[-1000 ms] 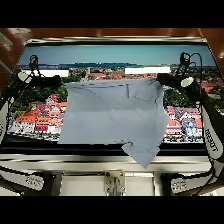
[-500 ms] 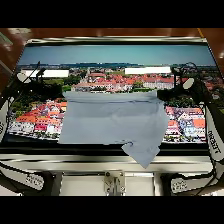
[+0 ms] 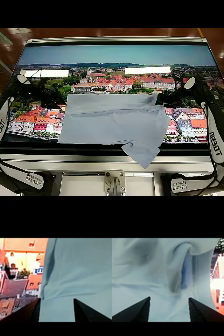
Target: Fold the shirts.
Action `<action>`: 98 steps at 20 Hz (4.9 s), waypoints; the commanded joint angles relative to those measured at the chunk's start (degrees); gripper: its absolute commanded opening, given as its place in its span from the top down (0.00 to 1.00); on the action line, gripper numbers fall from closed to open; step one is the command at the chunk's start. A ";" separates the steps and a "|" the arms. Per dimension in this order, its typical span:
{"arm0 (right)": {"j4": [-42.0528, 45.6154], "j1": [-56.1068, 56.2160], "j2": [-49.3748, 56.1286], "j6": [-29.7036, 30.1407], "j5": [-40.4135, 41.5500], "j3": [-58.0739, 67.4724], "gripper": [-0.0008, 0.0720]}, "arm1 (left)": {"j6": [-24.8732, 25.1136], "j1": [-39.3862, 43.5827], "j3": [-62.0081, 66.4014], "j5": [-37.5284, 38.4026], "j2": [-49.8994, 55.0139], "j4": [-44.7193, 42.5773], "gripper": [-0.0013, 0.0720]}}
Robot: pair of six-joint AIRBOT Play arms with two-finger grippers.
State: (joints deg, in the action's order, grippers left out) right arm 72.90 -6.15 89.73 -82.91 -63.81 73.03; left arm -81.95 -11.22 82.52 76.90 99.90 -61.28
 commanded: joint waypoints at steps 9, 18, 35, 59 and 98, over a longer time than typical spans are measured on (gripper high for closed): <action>-1.44 -26.93 -25.66 7.28 -20.50 -20.44 0.21 | 8.87 -20.41 -40.57 4.66 -23.78 -2.08 0.18; -5.97 -28.02 -27.17 8.13 -15.17 -26.86 0.21 | 13.99 -20.76 -51.74 -6.67 -23.17 10.36 0.20; -11.19 -22.86 -27.17 10.64 -20.72 -43.06 0.17 | 13.84 -15.98 -51.82 -10.21 -20.85 13.77 0.92; -18.99 -5.95 -15.37 4.46 3.98 -13.66 0.90 | 10.73 -5.25 -23.85 -14.84 -19.17 18.91 0.92; -37.18 -14.75 17.81 18.71 -5.44 -0.42 0.89 | 1.25 1.77 4.22 3.30 -0.46 19.98 0.40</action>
State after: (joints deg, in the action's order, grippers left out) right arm 39.48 -20.88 107.35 -65.69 -66.72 72.44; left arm -80.25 -10.59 86.70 80.14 99.48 -41.36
